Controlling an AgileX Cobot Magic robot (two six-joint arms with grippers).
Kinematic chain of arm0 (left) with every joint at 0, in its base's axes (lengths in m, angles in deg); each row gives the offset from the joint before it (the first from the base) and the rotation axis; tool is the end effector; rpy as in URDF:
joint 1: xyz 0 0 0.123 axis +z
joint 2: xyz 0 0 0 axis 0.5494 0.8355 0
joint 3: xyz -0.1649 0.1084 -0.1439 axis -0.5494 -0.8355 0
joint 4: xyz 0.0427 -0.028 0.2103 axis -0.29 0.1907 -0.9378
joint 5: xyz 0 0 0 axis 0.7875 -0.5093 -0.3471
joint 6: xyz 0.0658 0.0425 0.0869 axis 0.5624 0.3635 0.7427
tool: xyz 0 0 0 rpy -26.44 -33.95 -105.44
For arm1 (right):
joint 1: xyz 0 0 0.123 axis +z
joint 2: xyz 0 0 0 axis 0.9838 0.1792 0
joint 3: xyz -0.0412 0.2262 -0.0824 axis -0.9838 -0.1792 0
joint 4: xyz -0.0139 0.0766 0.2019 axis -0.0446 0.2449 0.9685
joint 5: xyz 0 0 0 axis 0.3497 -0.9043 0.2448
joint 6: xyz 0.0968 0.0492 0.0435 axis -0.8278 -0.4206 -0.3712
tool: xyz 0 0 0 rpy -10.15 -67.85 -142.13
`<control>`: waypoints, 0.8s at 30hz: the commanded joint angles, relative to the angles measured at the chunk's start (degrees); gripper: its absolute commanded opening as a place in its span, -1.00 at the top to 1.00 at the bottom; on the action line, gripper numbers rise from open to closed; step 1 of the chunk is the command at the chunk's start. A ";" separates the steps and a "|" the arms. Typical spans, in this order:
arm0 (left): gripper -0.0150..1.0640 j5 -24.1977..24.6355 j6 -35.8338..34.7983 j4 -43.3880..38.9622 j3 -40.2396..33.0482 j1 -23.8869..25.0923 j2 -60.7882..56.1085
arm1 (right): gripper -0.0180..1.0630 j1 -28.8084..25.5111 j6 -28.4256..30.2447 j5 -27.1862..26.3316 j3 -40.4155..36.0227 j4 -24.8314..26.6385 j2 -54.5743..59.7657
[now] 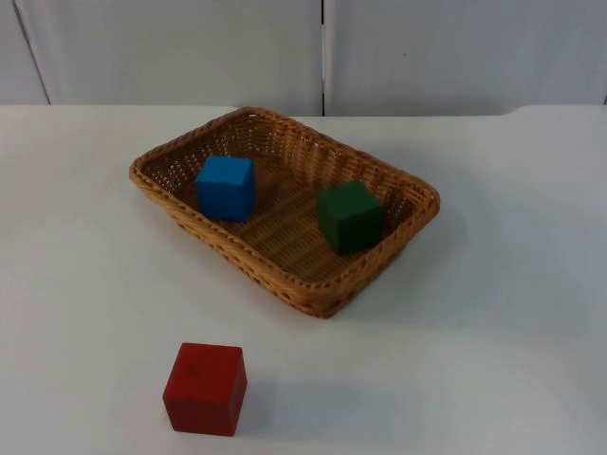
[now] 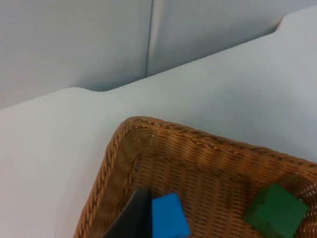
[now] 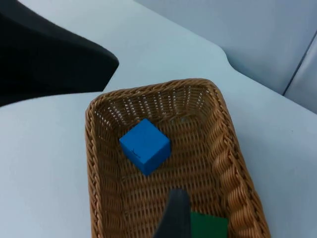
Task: Pick up one cube with each hand and place exactly two cubes into the same basket, leaving the remaining cube outside.
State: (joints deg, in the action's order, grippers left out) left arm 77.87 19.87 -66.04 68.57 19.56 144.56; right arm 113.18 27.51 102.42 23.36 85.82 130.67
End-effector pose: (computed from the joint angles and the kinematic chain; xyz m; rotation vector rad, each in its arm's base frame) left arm 0.3572 -0.1185 0.2776 0.4827 2.2881 -0.3916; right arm 0.3226 0.2231 0.2897 -0.7558 2.1701 0.3531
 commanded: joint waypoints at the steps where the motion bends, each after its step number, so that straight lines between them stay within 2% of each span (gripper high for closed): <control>1: -0.97 0.89 0.00 -0.17 0.22 -0.18 -0.93 | -0.31 0.35 0.32 0.56 0.18 0.21 -0.87; 6: -0.97 1.60 0.00 -0.17 0.22 -0.18 -1.39 | -0.31 0.35 0.22 0.56 -0.07 0.46 -0.87; 8: -0.97 1.34 0.00 0.06 -0.45 -0.18 -1.72 | -0.31 0.35 0.22 -1.22 -2.05 0.64 -1.60; 10: -0.97 -1.82 0.00 0.53 -4.13 -0.18 -3.39 | -0.31 0.35 0.22 -4.90 -6.32 0.92 -3.25; 11: -0.97 -1.82 0.00 0.53 -4.13 -0.18 -3.39 | -0.31 0.35 0.22 -4.90 -6.32 0.92 -3.25; 16: -0.97 -8.06 0.28 0.91 -12.82 -0.18 -7.26 | -0.31 0.35 0.22 -8.10 -13.71 1.52 -6.76; 24: -0.97 -8.31 2.02 1.04 -18.76 -0.18 -10.26 | -0.31 0.35 0.22 -11.60 -20.89 1.52 -9.95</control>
State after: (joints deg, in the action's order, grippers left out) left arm 70.28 21.48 -65.93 50.48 19.56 135.28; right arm 113.18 27.51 92.06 3.12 87.04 121.67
